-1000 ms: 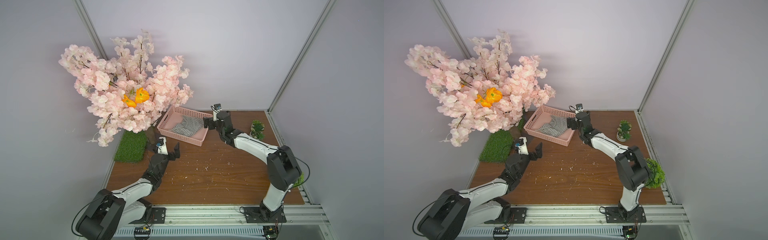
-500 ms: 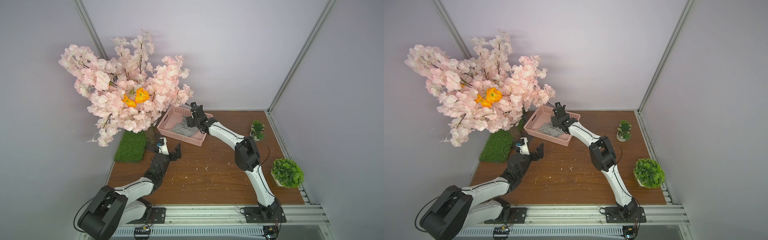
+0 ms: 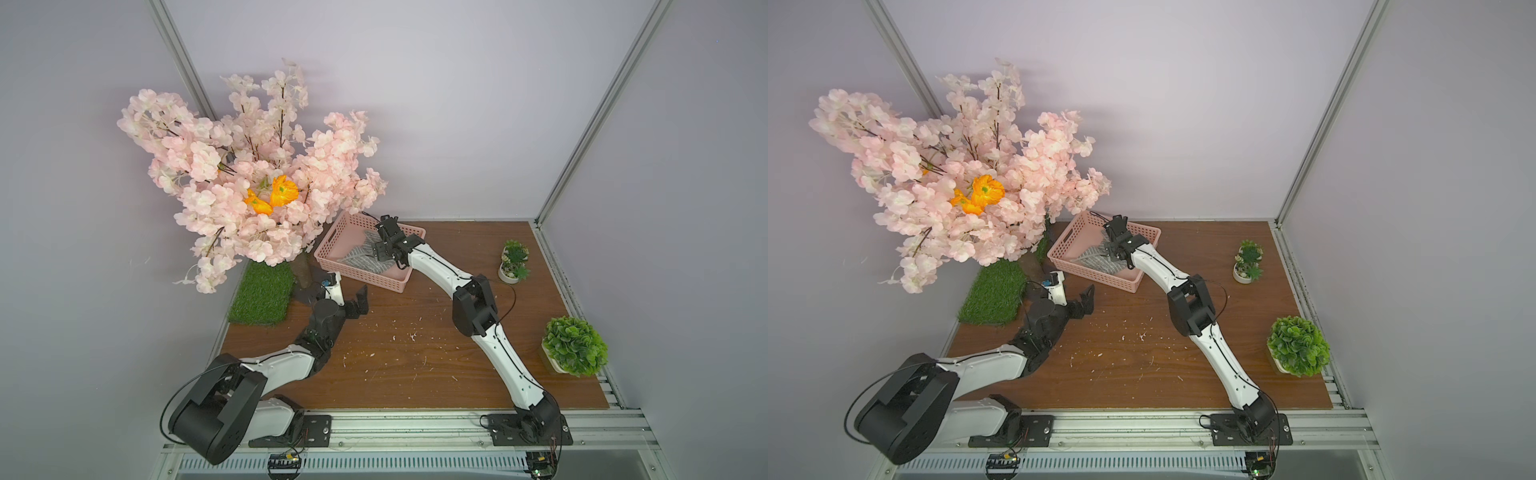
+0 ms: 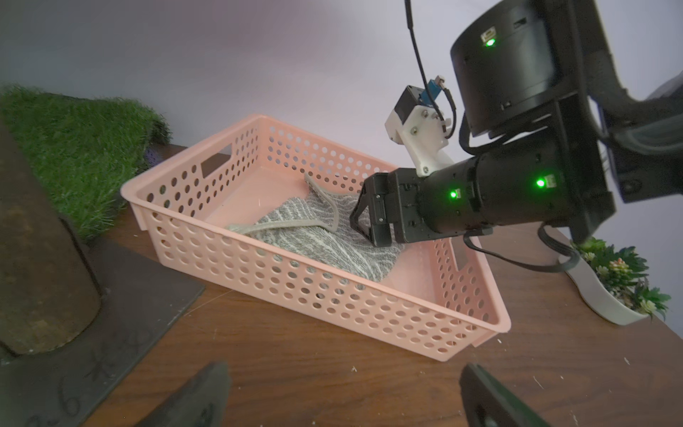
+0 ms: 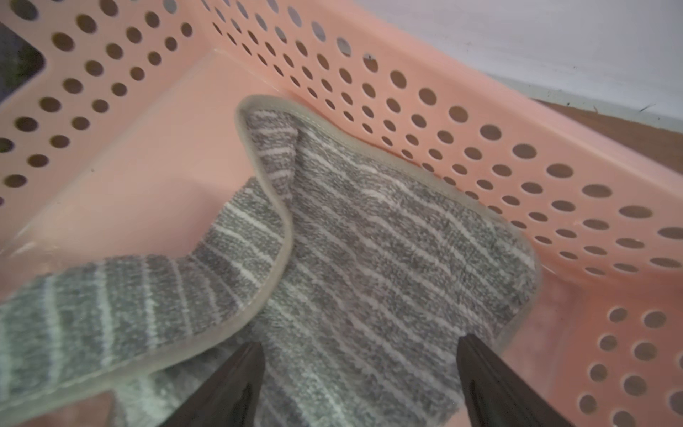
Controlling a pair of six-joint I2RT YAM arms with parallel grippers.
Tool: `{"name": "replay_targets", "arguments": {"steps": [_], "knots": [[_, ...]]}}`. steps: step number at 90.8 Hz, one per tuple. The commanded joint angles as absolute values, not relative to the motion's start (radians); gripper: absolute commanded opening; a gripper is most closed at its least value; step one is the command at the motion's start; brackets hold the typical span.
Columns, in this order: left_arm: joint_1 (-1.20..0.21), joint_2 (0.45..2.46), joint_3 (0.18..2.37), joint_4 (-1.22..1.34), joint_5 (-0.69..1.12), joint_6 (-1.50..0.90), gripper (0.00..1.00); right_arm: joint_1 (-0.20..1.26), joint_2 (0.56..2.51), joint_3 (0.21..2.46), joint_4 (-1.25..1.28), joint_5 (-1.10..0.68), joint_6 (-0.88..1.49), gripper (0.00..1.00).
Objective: Fold the square dishcloth
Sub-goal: Pick up the cleaning item from the bin.
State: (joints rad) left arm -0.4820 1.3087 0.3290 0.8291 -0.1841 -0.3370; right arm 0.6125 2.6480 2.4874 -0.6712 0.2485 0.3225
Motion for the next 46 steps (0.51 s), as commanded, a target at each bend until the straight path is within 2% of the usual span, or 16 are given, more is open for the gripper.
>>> {"name": "replay_targets", "arguments": {"steps": [1, 18, 26, 38, 46], "knots": [[-0.511, 1.344, 0.366, 0.811, -0.163, -0.338, 0.99, 0.606, 2.673, 2.512, -0.685, 0.271, 0.334, 0.82], [-0.531, 1.408, 0.4, 0.814, -0.15, -0.341, 0.99, 0.593, 2.707, 2.515, -0.67, 0.249, 0.35, 0.8], [-0.538, 1.436, 0.415, 0.817, -0.136, -0.338, 0.99, 0.591, 2.728, 2.527, -0.665, 0.237, 0.353, 0.74], [-0.545, 1.476, 0.436, 0.82, -0.121, -0.33, 1.0, 0.585, 2.765, 2.557, -0.656, 0.211, 0.355, 0.54], [-0.545, 1.503, 0.447, 0.827, -0.113, -0.333, 0.97, 0.58, 2.774, 2.571, -0.648, 0.186, 0.356, 0.33]]}}
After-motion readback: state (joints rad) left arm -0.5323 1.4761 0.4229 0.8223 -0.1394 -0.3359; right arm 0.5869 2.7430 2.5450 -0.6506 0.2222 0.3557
